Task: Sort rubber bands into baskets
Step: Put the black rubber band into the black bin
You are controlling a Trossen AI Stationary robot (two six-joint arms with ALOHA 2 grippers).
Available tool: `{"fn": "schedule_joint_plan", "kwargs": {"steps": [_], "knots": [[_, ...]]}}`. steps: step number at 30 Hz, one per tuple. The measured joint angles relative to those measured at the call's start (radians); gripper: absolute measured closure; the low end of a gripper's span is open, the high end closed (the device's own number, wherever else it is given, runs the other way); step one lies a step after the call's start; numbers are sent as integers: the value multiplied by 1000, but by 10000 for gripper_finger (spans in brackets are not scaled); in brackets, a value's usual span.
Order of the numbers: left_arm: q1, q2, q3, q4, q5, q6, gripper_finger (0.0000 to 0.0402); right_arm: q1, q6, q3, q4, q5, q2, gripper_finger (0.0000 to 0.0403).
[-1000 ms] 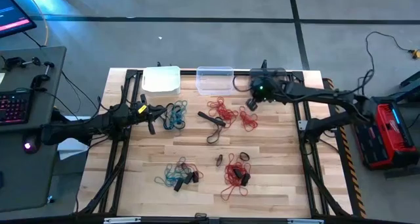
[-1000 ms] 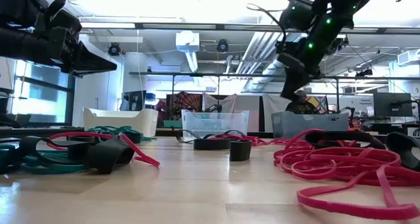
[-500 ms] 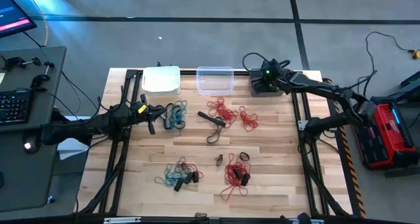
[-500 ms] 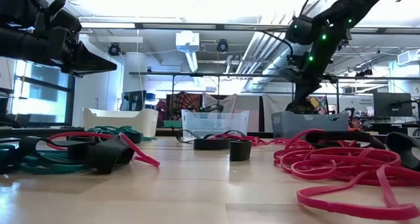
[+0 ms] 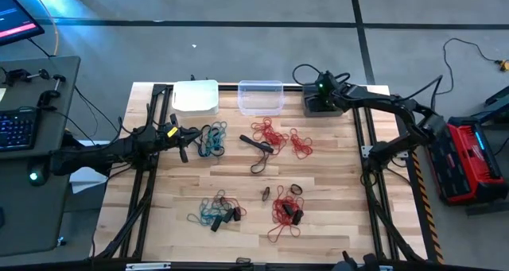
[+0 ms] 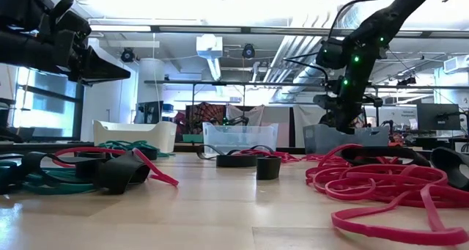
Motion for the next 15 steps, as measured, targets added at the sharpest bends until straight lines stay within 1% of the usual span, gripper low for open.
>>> {"fn": "schedule_joint_plan", "kwargs": {"steps": [3,15], "knots": [[0,0,0,0,0,0,401,-6,2,0,2,16,0,403],[0,0,0,0,0,0,402,-37,1,0,3,0,0,403]]}}
